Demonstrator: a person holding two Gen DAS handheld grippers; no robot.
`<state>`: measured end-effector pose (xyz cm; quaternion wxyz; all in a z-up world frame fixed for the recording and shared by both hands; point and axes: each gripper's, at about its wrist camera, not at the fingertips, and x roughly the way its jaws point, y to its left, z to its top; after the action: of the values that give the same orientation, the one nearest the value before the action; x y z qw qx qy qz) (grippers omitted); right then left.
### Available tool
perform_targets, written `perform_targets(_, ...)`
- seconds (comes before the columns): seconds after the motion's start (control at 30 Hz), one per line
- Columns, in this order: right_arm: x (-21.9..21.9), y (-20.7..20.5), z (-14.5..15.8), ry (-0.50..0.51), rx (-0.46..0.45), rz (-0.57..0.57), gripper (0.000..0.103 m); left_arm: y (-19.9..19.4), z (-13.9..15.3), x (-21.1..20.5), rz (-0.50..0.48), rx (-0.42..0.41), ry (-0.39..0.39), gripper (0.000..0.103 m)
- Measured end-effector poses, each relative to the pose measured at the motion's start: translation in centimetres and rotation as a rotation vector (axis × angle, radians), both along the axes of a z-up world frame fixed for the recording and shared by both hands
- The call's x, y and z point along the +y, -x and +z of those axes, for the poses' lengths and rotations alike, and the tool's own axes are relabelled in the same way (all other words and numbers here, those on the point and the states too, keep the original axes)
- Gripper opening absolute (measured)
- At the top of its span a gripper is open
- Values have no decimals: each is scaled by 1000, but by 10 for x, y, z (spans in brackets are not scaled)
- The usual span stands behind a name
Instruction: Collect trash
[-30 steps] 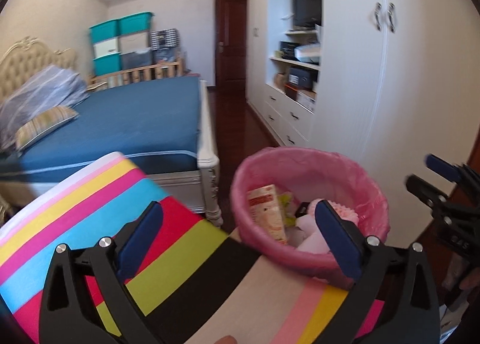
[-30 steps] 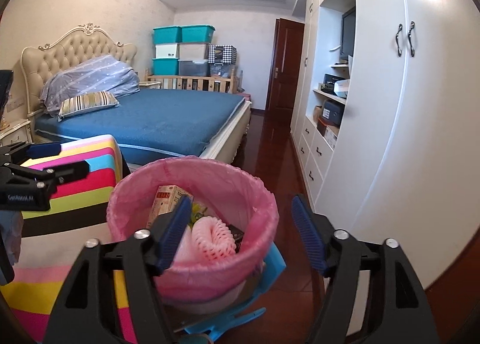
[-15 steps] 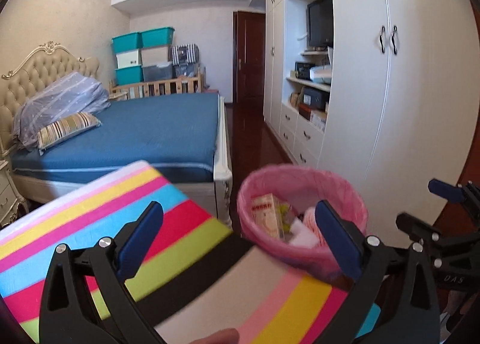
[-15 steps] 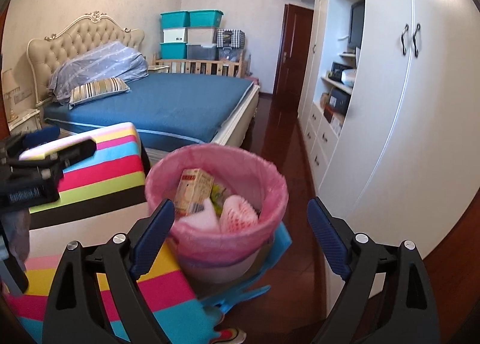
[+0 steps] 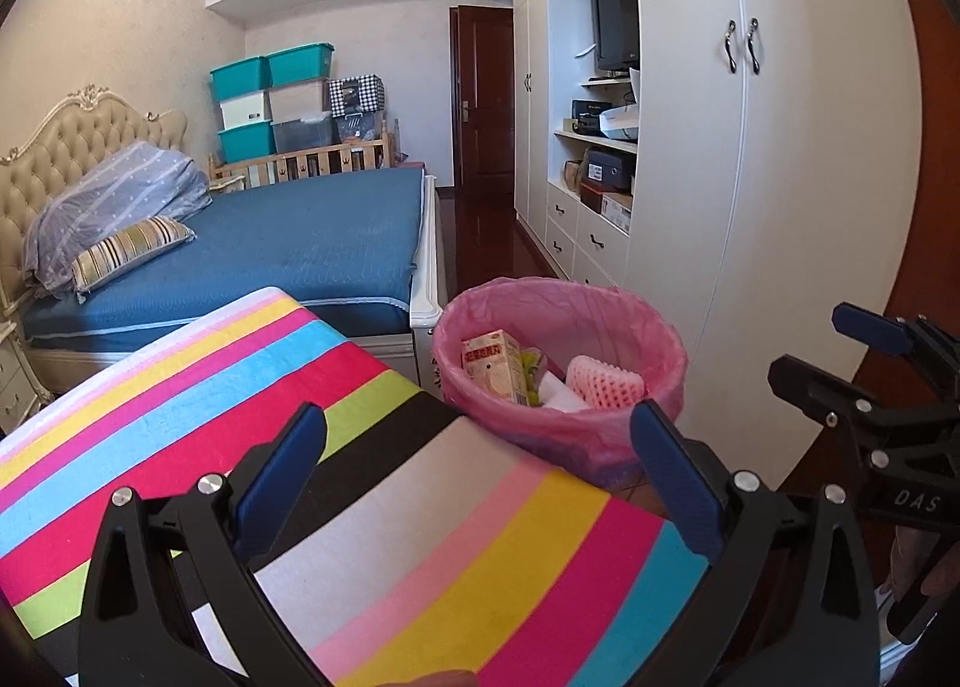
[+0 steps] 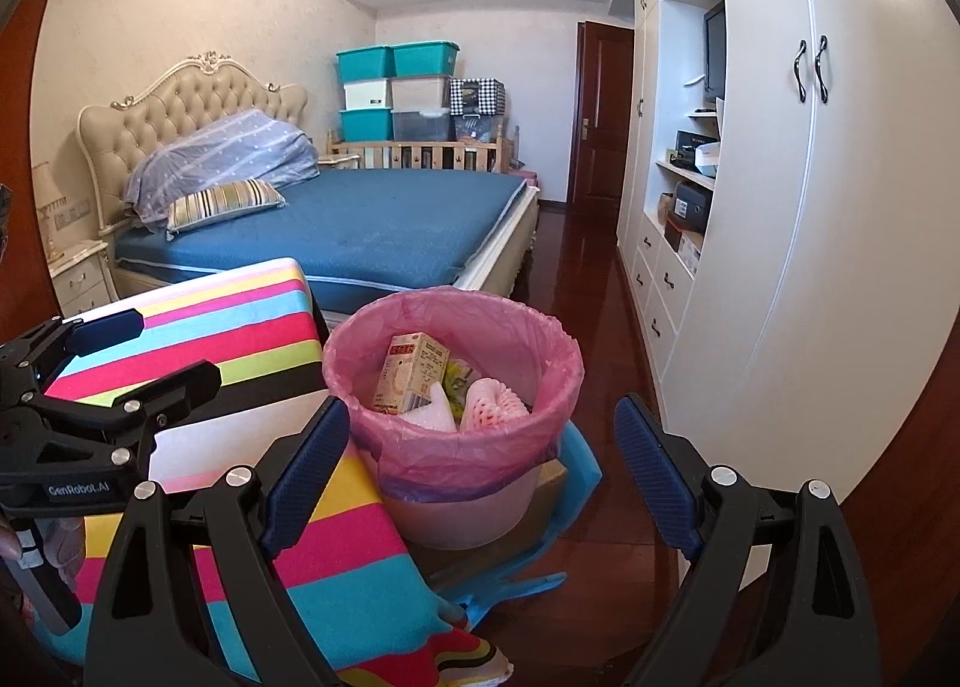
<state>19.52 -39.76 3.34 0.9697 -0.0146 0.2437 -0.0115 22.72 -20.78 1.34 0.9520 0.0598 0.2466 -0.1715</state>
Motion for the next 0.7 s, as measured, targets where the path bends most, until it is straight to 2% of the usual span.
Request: perform_targets(0.7,-2,20,6,47,-22,27,84,25,4,10,4,-6,-8,98)
